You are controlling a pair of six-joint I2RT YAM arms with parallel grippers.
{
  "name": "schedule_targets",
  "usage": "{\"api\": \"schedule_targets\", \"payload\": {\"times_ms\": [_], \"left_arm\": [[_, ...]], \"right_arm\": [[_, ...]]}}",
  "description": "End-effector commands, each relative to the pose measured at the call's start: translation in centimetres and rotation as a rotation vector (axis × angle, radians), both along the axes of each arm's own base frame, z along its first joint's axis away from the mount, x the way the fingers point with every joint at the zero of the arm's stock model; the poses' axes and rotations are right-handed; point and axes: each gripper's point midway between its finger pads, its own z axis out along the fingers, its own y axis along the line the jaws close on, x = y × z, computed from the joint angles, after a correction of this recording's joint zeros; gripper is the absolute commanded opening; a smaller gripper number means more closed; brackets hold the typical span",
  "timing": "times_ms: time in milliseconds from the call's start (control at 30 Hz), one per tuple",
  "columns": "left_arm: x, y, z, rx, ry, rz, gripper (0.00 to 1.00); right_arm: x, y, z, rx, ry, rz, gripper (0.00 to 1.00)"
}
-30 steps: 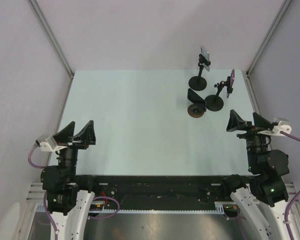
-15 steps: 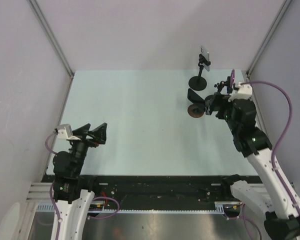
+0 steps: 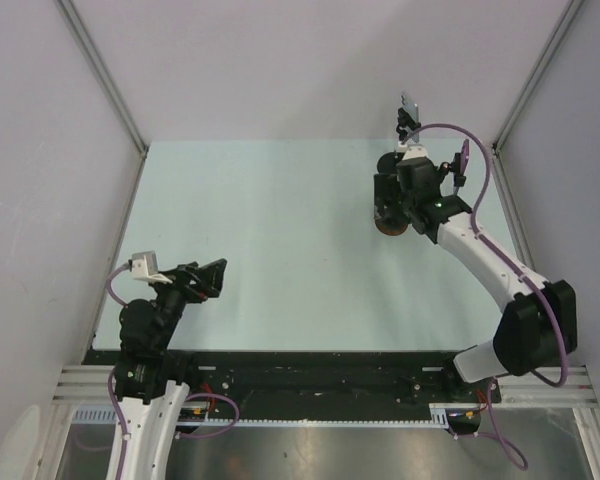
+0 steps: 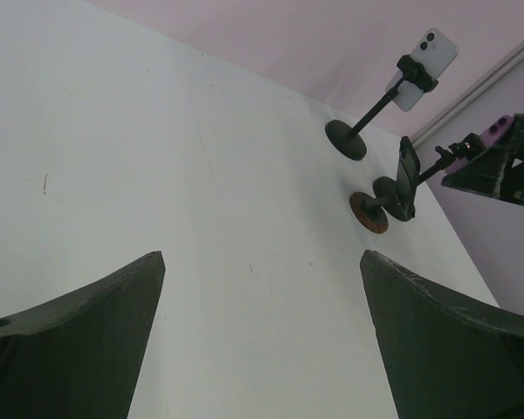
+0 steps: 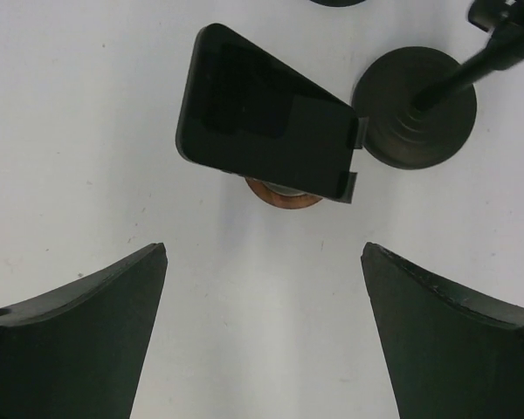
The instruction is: Remove the phone from the phone stand
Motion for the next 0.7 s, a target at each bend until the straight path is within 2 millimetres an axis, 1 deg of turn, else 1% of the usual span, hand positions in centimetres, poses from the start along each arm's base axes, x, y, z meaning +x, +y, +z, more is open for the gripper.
{"api": "schedule_targets", "payload": {"times_ms": [0,33,67,133,167,200,233,300,333,400,433,600,633,667], "left_arm": [[-0.6,-0.6,-0.1,-0.068,0.02,-0.027,1.0],[-0.5,-0.6,-0.1,-0.068,0.026,-0.023,1.0],[-0.6,-0.5,0.0,-0.066,0.03,-0.017,1.0],[-0.6,-0.2,0.1,-0.061,0.03,-0.005,1.0],[-0.6,-0.2,0.2,-0.057,0.026,-0.002,1.0],[-0.7,-0.2,0.3,-0.055,0.024,-0.002,1.0],[-0.8,-0.1,0.3,-0.054,0.021,-0.002,1.0],[-0.9,-0.1,0.6,-0.046,0.011,-0.002,1.0],[-0.9,-0.1,0.7,-0.046,0.009,-0.001,1.0],[-0.9,0.0,0.6,-0.041,0.01,0.001,1.0],[-0.9,0.0,0.6,-0.041,0.011,0.001,1.0],[-1.0,0.0,0.8,-0.044,0.001,-0.001,1.0],[-1.0,-0.1,0.7,-0.044,0.002,-0.003,1.0],[-1.0,-0.1,0.7,-0.044,0.002,-0.003,1.0]], "right_arm": [[3.3,1.2,1.8,-0.114,-0.098,0.03,1.0],[3.8,1.9,2.3,-0.127,-0.124,0.037,1.0],[4.3,2.1,2.1,-0.159,-0.132,0.043,1.0],[5.4,2.5,1.4,-0.205,-0.146,0.031,0.99],[5.6,3.1,1.1,-0.208,-0.148,0.033,1.0],[6.0,3.0,1.1,-0.253,-0.16,0.041,1.0],[6.5,3.2,0.1,-0.274,-0.146,0.046,1.0],[7.1,3.4,0.0,-0.312,-0.155,0.037,0.99],[7.3,3.6,-0.8,-0.329,-0.143,0.041,0.97],[7.8,3.7,-1.0,-0.352,-0.147,0.026,0.93],[8.0,3.8,-1.7,-0.372,-0.138,0.027,0.88],[8.7,3.6,-2.4,-0.426,-0.153,0.004,0.71],[8.8,3.7,-2.4,-0.436,-0.155,0.006,0.66],[9.0,3.6,-2.7,-0.449,-0.153,0.0,0.64]]}}
